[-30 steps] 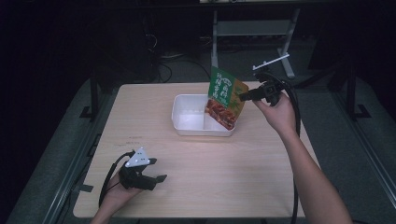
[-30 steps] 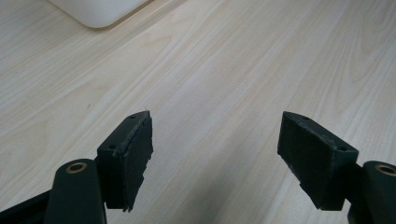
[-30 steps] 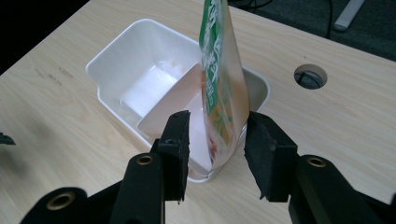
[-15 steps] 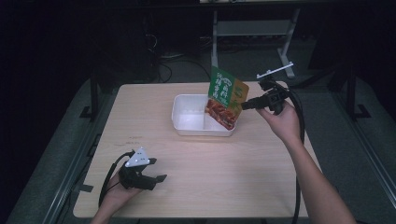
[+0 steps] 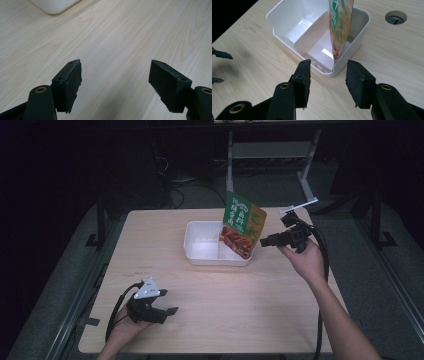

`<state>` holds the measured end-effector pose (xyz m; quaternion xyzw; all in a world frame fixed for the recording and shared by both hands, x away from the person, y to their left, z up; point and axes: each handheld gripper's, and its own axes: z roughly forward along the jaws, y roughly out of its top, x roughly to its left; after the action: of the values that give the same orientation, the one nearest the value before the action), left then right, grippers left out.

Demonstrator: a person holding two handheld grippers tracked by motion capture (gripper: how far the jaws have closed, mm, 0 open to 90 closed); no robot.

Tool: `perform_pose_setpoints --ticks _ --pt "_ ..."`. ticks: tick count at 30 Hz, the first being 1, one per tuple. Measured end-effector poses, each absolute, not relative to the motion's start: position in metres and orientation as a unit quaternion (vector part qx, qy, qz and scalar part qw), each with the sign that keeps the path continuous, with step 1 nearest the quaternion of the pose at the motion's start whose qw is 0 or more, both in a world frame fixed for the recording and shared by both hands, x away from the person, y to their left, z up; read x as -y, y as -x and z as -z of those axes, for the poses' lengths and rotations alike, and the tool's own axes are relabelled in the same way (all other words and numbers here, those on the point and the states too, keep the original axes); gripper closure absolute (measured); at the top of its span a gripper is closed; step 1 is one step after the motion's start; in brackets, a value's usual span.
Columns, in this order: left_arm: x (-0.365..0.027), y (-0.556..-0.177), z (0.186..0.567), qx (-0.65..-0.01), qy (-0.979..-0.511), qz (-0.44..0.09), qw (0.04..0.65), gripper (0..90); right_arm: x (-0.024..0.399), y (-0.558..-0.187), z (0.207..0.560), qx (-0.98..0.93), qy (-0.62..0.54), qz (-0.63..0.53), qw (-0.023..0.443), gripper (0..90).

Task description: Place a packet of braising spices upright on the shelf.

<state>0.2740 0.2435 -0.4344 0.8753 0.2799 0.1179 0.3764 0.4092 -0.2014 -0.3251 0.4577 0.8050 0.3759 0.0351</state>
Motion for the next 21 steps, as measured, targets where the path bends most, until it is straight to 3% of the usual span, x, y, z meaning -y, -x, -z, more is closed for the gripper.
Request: perform_pose_setpoints --ticks 21 --pt "-0.244 -0.274 0.435 -0.282 -0.875 -0.117 0.376 25.7 0.22 -0.382 0.352 -0.797 -0.464 -0.385 0.018 52.3"
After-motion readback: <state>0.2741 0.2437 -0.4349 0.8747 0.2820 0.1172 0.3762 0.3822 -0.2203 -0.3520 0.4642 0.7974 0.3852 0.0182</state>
